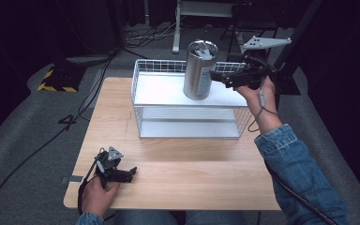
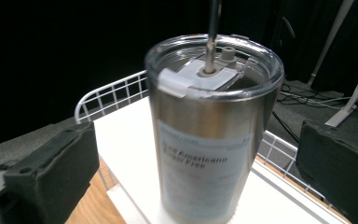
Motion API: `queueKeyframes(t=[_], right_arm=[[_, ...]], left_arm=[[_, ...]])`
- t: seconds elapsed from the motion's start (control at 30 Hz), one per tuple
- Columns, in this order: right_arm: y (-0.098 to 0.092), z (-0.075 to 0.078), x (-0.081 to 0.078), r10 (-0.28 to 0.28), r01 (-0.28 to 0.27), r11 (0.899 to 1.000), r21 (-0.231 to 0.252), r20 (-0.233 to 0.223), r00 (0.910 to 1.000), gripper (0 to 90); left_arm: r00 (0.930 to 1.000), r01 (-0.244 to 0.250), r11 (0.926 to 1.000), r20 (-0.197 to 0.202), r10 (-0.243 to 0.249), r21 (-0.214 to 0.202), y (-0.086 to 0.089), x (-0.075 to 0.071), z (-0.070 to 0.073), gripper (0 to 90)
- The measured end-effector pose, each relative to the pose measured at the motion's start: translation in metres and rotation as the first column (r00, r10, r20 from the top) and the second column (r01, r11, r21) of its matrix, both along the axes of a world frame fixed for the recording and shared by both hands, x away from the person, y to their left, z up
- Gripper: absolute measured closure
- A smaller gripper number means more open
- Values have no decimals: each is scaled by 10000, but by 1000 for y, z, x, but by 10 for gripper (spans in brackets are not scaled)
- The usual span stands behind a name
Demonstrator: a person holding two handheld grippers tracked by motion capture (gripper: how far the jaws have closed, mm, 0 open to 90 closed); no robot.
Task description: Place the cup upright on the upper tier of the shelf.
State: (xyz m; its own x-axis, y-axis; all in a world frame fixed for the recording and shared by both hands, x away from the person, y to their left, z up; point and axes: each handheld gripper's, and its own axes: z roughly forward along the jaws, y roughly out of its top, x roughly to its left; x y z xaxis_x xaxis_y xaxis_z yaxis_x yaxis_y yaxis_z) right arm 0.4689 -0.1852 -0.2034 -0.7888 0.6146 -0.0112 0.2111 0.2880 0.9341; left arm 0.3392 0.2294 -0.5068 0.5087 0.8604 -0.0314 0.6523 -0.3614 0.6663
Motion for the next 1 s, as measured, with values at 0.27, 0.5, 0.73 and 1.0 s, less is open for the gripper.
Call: queueKeyframes(t=[0.27,0.5,0.73,1.0], right_arm=[[-16,3,-23,278,-285,9993,260,289,9992,0],[-31,-3,-44,426,-434,9989,192,395,9983,0],[-47,-14,-60,376,-379,9993,67,367,9986,0],[-64,-31,-71,252,-253,9996,105,119,9996,0]], left_arm=[[10000,-4,10000,-2,4,0,0,0,0,6],[10000,0,10000,7,0,0,0,0,0,6],[10000,1,10000,9,-1,1,0,0,0,6],[10000,-3,10000,2,3,-2,0,0,0,6]])
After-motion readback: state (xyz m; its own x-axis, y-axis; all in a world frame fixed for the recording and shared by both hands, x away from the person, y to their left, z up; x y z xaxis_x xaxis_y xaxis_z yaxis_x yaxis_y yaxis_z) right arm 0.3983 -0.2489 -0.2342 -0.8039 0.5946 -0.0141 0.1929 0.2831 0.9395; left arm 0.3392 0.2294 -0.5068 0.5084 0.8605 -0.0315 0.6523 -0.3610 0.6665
